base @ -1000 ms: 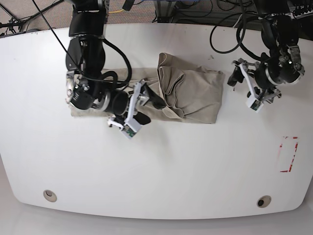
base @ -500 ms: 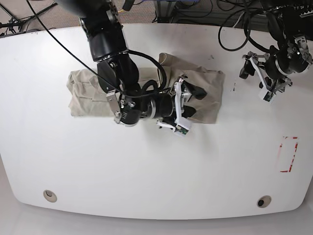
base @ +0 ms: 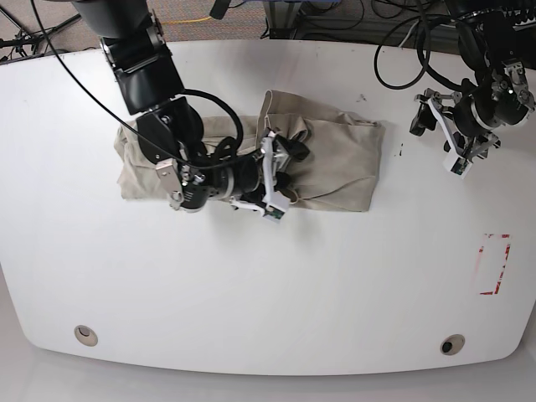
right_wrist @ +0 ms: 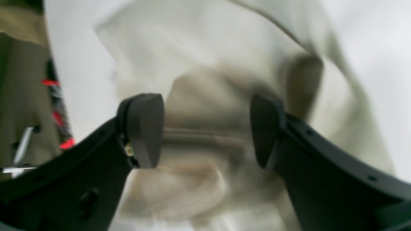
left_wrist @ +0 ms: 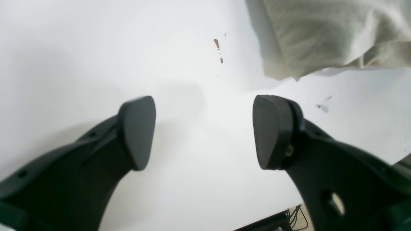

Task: Fold the T-shirt properly

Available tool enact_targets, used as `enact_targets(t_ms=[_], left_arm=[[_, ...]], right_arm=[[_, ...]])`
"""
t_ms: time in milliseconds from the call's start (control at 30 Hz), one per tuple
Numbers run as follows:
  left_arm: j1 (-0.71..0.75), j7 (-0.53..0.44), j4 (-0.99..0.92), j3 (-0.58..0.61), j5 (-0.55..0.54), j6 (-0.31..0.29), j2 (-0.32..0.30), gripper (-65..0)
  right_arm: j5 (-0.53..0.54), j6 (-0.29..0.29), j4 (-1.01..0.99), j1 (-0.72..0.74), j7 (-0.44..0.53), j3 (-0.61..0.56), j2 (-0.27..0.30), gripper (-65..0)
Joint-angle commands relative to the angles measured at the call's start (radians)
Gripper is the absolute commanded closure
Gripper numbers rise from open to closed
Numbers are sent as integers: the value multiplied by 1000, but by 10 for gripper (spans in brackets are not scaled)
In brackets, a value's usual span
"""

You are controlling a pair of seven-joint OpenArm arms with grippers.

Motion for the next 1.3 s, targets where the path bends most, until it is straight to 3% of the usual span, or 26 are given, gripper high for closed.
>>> enact_targets(t_ms=[0, 267, 533, 767, 1000, 1267], left_arm=[[-11, -18, 15, 0, -11, -1, -10, -439], [-51, -18, 14, 55, -11, -1, -10, -439], [-109, -18, 15, 155, -14, -1, -8, -439], [-186, -18, 5, 254, -8, -1, 53, -439], [-248, -18, -141, 284, -8, -1, 108, -439], [-275, -38, -290, 285, -9, -1, 119, -439]], right_arm=[[15, 2, 69, 11, 2, 35, 44, -393], [10, 2, 156, -17, -64, 145, 118, -393], [13, 2, 245, -55, -65, 237, 144, -393], [13, 2, 294, -153, -96, 507, 137, -393], [15, 2, 294, -225, -99, 754, 134, -393], [15, 2, 289, -270, -157, 982, 108, -401]])
